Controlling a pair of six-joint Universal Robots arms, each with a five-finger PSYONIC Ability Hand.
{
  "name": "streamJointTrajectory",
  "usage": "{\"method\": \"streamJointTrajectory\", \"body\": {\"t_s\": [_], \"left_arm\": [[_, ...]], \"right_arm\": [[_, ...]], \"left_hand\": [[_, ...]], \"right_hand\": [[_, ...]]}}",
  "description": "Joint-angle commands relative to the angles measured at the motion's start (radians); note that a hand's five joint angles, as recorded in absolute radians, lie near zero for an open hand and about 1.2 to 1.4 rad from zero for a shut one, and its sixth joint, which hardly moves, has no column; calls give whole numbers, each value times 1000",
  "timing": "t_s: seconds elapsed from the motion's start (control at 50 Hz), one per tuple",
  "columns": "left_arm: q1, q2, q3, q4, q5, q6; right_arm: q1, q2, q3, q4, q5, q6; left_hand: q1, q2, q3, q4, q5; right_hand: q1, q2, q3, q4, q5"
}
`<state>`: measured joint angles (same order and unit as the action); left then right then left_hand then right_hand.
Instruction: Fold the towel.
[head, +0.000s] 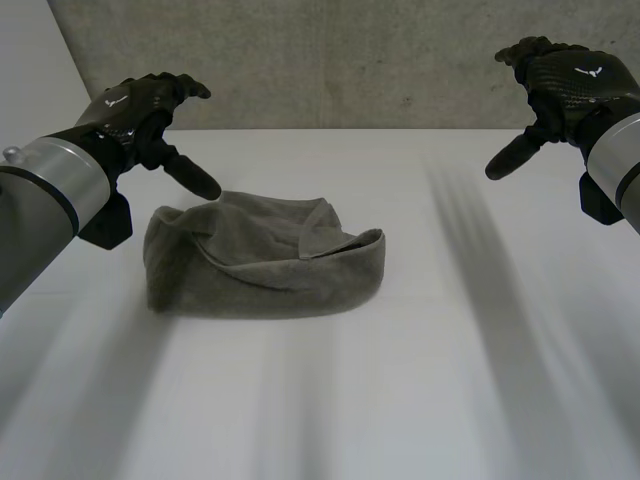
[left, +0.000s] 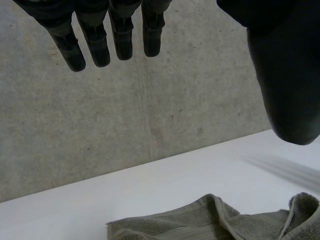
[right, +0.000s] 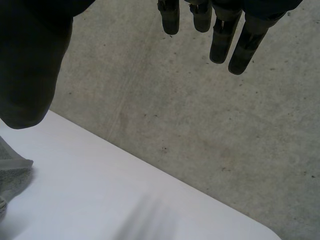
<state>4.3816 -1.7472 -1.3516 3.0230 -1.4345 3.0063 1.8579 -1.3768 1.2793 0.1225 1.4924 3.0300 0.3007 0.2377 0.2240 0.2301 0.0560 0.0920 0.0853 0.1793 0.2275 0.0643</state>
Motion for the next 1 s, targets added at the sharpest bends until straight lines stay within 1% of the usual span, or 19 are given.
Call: {"method": "streamJointTrajectory", "body": {"t_s": [0.02,0.3,0.34,0.38,0.42,0.46,0.48,0.5,0.64,0.7,0.74,0.78,0.88,0.9,0.92,0.94,0.96,0.98,1.0], "left_arm": [[1,0,3,-1,2,2],[-1,-55,12,33,12,11],[-1,-75,16,40,12,22],[2,-122,26,46,14,78],[1,-150,35,43,14,125],[-1,-210,46,37,14,228],[-1,-210,46,37,14,229],[-1,-242,48,37,12,274],[12,-376,80,40,16,356],[16,-442,123,40,16,385],[18,-512,170,39,16,430],[18,-512,170,39,16,430],[39,-601,218,40,16,519],[39,-601,218,40,16,519],[45,-610,223,42,16,529],[47,-620,229,43,16,539],[47,-620,229,43,16,539],[48,-629,235,43,16,543],[48,-638,241,43,16,543]], "right_arm": [[0,1,0,0,-3,1],[3,7,15,-4,-20,0],[4,12,18,-12,-40,-11],[38,33,22,-35,-130,-34],[38,33,22,-35,-130,-34],[101,111,18,-79,-223,-144],[101,111,18,-80,-224,-145],[127,158,8,-90,-237,-208],[222,430,-133,-101,-248,-506],[228,473,-161,-104,-247,-545],[231,553,-221,-109,-241,-586],[233,593,-245,-110,-238,-595],[234,671,-285,-121,-227,-608],[234,688,-291,-136,-219,-617],[234,705,-294,-161,-210,-628],[234,705,-294,-161,-210,-628],[234,714,-293,-191,-201,-637],[234,722,-293,-223,-193,-642],[234,722,-293,-224,-193,-642]], "left_hand": [[-125,-62,-49,-56,-55],[-122,-59,-49,-56,-52],[-122,-59,-49,-56,-52],[-122,-59,-49,-56,-52],[-122,-59,-49,-56,-52],[-122,-59,-49,-56,-52],[-122,-59,-49,-56,-52],[-114,-51,-49,-56,-44],[-99,-36,-49,-56,-29],[-93,-30,-49,-56,-23],[-73,-10,-49,-56,-3],[-73,-10,-49,-56,-2],[79,143,-49,-56,150],[80,143,-49,-56,150],[188,251,-49,-56,258],[407,470,-49,-56,477],[409,472,-49,-56,479],[656,719,-49,-56,726],[754,817,-49,-56,825]], "right_hand": [[-92,-85,-5,-53,-64],[-92,-85,-5,-53,-64],[-92,-85,-5,-53,-64],[-92,-85,-5,-53,-64],[-92,-85,-5,-53,-64],[-57,-50,-5,-53,-64],[-57,-50,-5,-53,-64],[-19,-12,-5,-53,-64],[43,50,-5,-53,-64],[43,50,-5,-53,-64],[66,73,-5,-53,-64],[92,99,-5,-53,-54],[204,211,-5,-53,58],[289,295,-5,-53,142],[406,412,-5,-53,259],[407,414,-5,-53,260],[514,521,-5,-53,368],[702,708,-5,-53,555],[703,710,-5,-53,557]]}}
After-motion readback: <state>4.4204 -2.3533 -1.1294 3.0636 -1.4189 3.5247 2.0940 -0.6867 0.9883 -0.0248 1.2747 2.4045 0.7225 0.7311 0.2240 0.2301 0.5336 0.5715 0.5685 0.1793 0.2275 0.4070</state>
